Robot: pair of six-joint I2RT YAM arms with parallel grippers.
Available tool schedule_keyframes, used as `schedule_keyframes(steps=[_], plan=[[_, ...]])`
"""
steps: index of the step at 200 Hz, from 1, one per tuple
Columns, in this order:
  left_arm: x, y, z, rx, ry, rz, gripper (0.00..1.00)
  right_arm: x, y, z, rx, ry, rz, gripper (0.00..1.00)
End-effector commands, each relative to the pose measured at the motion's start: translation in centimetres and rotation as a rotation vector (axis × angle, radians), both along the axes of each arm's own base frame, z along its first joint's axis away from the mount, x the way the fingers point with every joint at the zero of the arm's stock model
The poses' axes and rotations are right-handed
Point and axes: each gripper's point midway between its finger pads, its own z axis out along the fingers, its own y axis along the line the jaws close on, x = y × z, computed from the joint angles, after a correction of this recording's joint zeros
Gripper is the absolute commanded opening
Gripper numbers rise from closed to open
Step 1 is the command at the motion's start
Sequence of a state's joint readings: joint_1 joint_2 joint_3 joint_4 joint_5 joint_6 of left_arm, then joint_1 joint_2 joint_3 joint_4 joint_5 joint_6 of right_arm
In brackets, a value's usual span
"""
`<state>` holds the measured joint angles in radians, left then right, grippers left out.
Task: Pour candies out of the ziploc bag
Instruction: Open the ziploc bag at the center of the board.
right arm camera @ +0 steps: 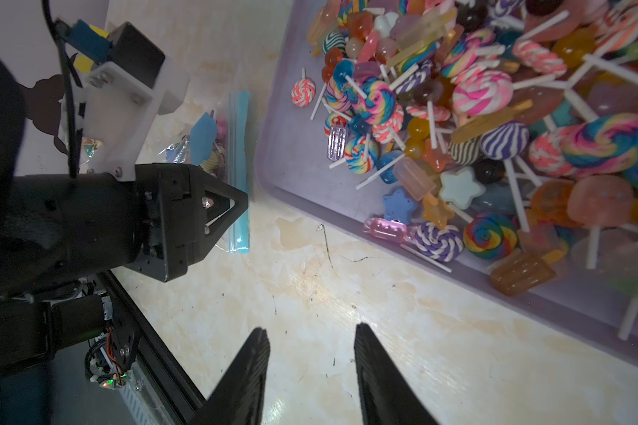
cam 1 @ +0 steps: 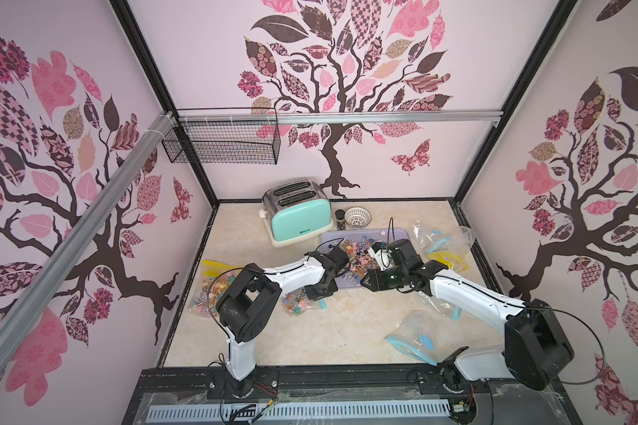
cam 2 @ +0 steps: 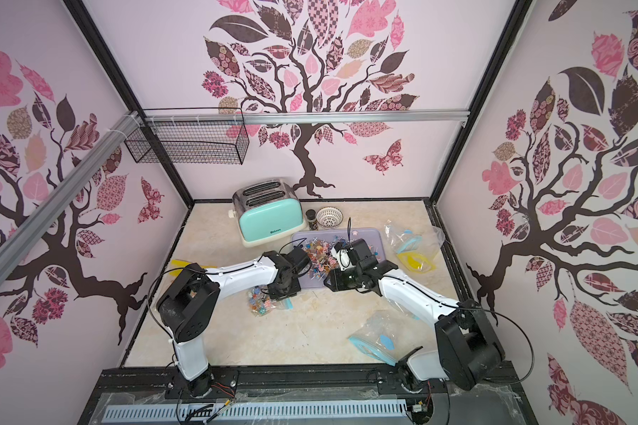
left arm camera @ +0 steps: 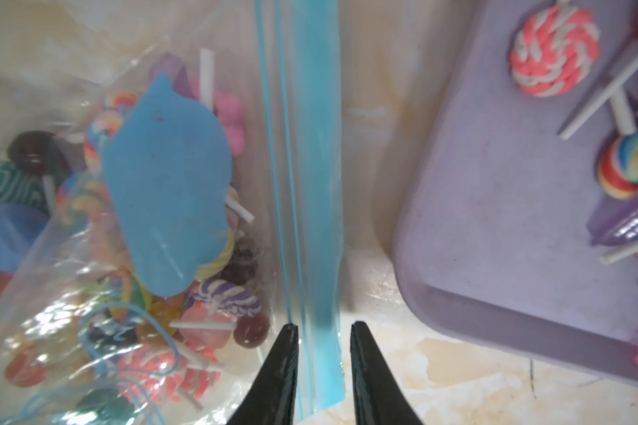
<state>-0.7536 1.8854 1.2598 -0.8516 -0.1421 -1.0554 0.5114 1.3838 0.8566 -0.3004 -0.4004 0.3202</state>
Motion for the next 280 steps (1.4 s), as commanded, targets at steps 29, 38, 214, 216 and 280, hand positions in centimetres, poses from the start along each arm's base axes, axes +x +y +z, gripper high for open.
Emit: schedule_keyframes(steps=[29,38,214,216,280], plan=[[-0.1,0.8,-0.4,0.056,0.013,0.013,0.26,0.1,0.3,-0.3,0.012,0.006,0.025,0.43],[-0.1,0.9,-0.5,0.06,0.015,0.014,0.26,0.1,0.4,-0.4,0.011,0.007,0.025,0.43],[-1.4,1.6,-3.0,0.083,0.075,0.008,0.07,0.1,0.2,-0.2,0.011,0.0,0.023,0.43],[-1.4,1.6,-2.9,0.083,0.075,0.008,0.07,0.1,0.1,-0.2,0.011,0.0,0.022,0.44],[-1.5,1.4,-1.9,0.053,0.057,-0.007,0.0,0.0,0.3,0.1,0.02,-0.008,0.034,0.43]])
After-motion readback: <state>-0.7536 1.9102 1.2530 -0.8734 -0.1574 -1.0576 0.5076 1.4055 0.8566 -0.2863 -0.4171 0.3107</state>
